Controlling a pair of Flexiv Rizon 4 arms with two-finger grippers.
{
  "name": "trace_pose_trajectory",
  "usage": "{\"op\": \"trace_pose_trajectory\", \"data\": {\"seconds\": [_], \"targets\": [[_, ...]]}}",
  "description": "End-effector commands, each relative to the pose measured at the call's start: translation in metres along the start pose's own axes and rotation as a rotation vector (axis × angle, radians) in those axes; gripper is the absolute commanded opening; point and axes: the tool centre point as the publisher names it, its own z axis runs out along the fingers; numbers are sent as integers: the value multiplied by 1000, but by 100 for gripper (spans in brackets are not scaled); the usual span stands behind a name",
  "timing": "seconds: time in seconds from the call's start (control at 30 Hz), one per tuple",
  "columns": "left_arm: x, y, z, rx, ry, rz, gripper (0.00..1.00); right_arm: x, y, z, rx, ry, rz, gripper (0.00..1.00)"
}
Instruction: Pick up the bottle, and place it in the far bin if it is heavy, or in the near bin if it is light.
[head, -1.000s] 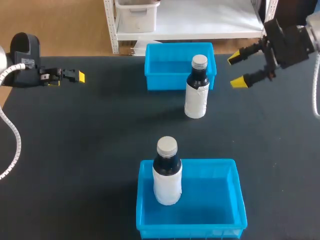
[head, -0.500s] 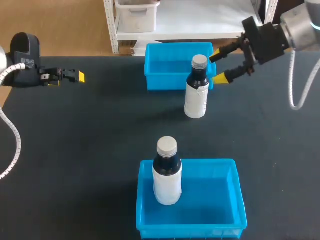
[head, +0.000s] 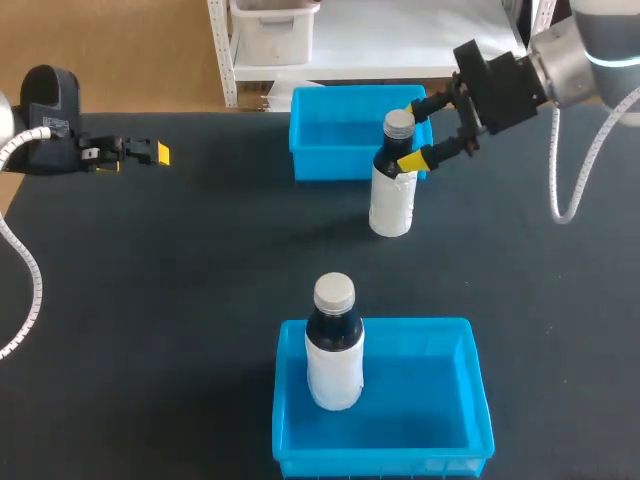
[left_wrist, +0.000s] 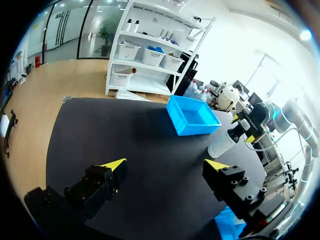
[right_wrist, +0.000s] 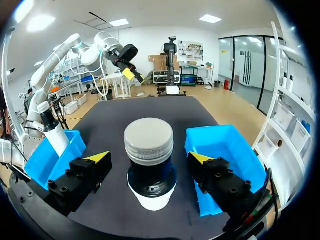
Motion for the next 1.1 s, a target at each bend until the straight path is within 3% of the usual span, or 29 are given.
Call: {"op": "trace_pose_trajectory", "data": {"seconds": [0.03, 0.43, 0.8, 1.1], "targets": [[0, 0, 0, 0, 0, 0, 100, -1, -3, 4, -2, -4, 0, 100], [0, 0, 0, 0, 0, 0, 100, 2, -6, 8, -13, -10, 5, 100], [0, 0, 0, 0, 0, 0, 100, 1, -7, 9, -25, -34, 1, 51], [0, 0, 0, 0, 0, 0, 100, 1, -4, 10, -30, -32, -1, 44]]}}
